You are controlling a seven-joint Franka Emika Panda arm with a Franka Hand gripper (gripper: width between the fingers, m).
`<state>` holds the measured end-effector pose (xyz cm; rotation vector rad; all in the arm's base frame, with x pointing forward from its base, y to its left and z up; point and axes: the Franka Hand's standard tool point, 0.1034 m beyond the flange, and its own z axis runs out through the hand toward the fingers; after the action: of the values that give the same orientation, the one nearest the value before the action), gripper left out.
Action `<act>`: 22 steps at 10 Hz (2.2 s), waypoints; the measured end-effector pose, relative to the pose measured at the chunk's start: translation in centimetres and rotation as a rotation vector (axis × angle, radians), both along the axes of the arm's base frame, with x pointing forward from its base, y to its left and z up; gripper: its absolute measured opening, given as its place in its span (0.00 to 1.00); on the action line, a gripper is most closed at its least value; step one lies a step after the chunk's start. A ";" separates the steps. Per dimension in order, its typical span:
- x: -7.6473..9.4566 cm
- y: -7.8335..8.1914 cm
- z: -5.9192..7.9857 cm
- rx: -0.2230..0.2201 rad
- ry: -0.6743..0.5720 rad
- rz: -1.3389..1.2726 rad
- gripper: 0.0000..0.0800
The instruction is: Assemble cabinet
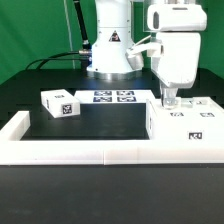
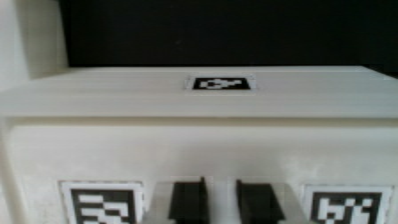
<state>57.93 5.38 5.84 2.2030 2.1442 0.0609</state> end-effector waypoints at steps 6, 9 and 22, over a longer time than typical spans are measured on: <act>0.0 0.1 0.0 -0.006 0.015 -0.004 0.45; -0.4 0.1 0.5 -0.008 0.011 -0.005 0.70; -10.3 2.1 3.0 0.082 -0.083 -0.424 1.00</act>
Offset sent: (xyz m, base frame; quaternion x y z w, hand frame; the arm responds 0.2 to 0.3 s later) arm -0.0008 0.0021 -0.0010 -0.0115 -0.0171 0.0103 0.9997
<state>47.63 7.47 8.87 2.5975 1.6199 0.2159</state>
